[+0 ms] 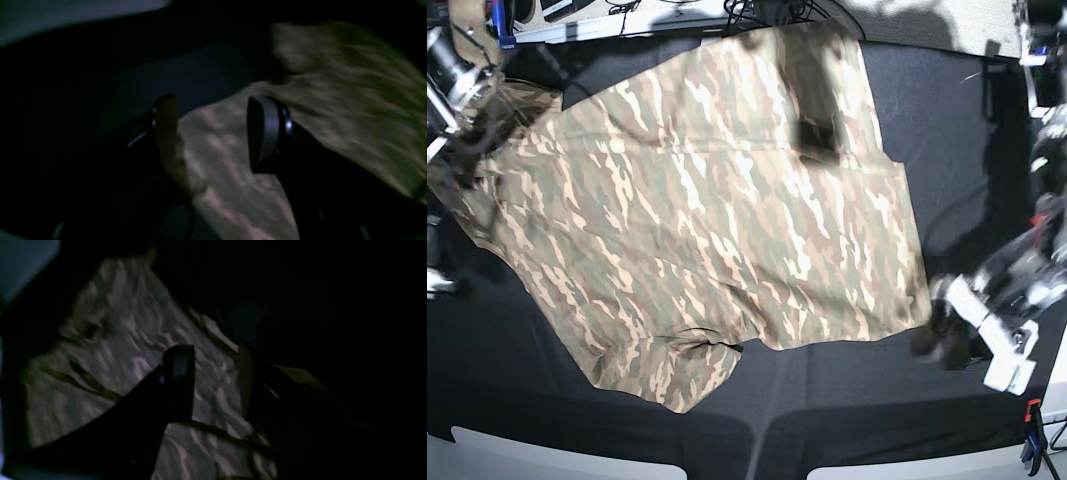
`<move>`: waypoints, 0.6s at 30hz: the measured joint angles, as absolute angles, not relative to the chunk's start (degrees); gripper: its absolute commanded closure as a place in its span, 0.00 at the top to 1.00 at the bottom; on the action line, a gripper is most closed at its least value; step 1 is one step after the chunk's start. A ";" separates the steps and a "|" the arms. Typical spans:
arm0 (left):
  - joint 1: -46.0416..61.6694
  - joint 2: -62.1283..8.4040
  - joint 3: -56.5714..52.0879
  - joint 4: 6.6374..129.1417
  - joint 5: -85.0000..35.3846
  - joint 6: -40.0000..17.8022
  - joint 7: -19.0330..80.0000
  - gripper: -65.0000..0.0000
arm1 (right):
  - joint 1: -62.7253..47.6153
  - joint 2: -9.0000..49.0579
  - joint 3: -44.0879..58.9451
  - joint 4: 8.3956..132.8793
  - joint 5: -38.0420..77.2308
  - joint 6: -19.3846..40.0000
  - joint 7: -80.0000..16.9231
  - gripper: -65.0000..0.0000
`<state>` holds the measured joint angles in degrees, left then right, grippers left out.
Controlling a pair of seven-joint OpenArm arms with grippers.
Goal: Layout the t-shirt on the table in an organized manner, then fold the t-shirt properly
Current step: 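Lower both grippers and grasp the shirt's hem corners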
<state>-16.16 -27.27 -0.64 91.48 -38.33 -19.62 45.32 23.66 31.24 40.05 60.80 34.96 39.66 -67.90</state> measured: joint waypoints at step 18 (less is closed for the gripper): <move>-38.79 -20.25 2.57 49.89 -35.94 -22.24 47.79 0.46 | 23.35 26.22 18.15 71.46 25.52 39.66 -60.73 0.32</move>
